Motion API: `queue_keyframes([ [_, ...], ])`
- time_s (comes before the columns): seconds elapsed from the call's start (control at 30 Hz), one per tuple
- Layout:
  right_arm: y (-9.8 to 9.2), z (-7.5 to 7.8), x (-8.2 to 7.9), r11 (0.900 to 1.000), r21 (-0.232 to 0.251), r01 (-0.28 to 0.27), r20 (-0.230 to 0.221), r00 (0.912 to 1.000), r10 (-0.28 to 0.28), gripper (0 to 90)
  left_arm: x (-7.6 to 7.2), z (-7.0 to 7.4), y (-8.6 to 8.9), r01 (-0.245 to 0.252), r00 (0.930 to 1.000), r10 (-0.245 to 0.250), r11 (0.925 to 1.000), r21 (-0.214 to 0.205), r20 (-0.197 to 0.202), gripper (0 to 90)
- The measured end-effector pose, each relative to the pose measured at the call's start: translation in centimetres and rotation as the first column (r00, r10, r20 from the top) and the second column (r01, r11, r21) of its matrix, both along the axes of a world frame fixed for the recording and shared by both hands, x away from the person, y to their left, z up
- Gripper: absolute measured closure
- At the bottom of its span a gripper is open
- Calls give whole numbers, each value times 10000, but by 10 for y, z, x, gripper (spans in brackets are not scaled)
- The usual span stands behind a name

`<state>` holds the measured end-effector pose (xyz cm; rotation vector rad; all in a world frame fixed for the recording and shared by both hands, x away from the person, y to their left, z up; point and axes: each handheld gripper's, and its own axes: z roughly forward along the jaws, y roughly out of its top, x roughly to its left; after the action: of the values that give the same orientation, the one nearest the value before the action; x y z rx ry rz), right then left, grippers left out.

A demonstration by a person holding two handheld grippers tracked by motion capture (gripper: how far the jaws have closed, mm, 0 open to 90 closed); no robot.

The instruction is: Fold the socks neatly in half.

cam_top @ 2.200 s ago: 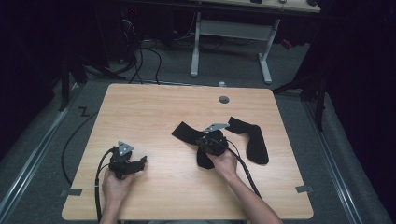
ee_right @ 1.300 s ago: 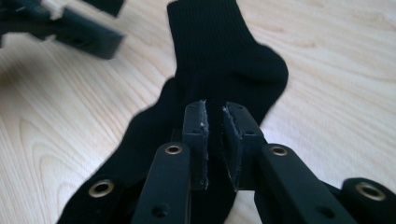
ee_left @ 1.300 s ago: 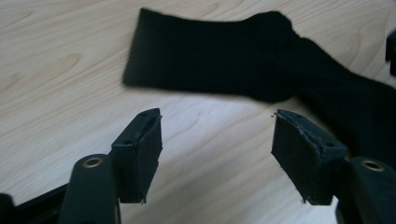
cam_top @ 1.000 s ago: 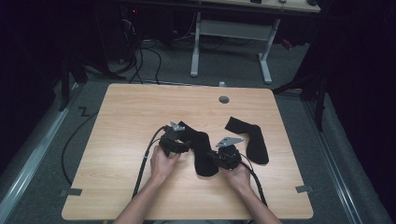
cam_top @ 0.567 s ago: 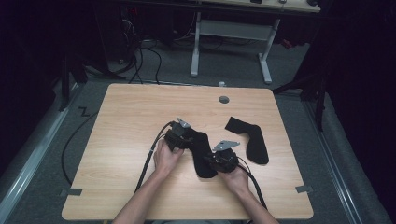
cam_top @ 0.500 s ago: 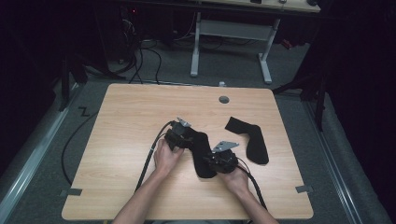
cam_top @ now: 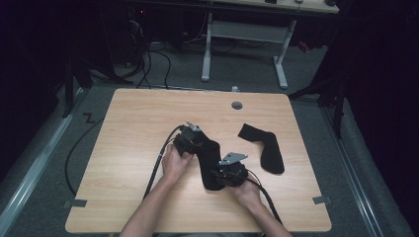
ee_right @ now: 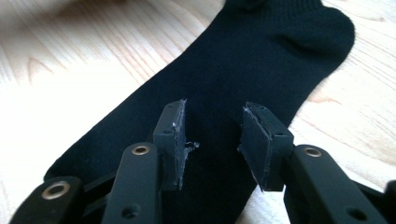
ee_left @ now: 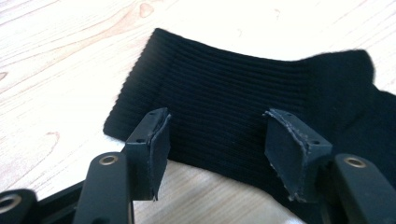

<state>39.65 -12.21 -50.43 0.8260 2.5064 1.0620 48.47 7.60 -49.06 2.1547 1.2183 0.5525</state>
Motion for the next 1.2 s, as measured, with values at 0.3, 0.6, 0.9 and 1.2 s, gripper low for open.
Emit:
queue_keyframes([
  [0.3,7,-1,-6,10000,26,83,55,10000,-83,586,10,-1,-12,402,9992,-401,9992,-69,71,424],
  [0.6,11,0,-7,9998,122,134,-107,9999,-132,521,13,-4,-13,422,9991,-420,9967,-688,42,385],
  [0.9,-1,18,-4,9930,1016,597,110,9981,-612,681,-18,6,-9,513,9964,-445,9940,-966,715,381],
  [1.2,-10,28,33,9839,1131,1386,44,9901,-1400,764,-47,-3,0,579,9973,-529,9933,-1004,518,356],
])
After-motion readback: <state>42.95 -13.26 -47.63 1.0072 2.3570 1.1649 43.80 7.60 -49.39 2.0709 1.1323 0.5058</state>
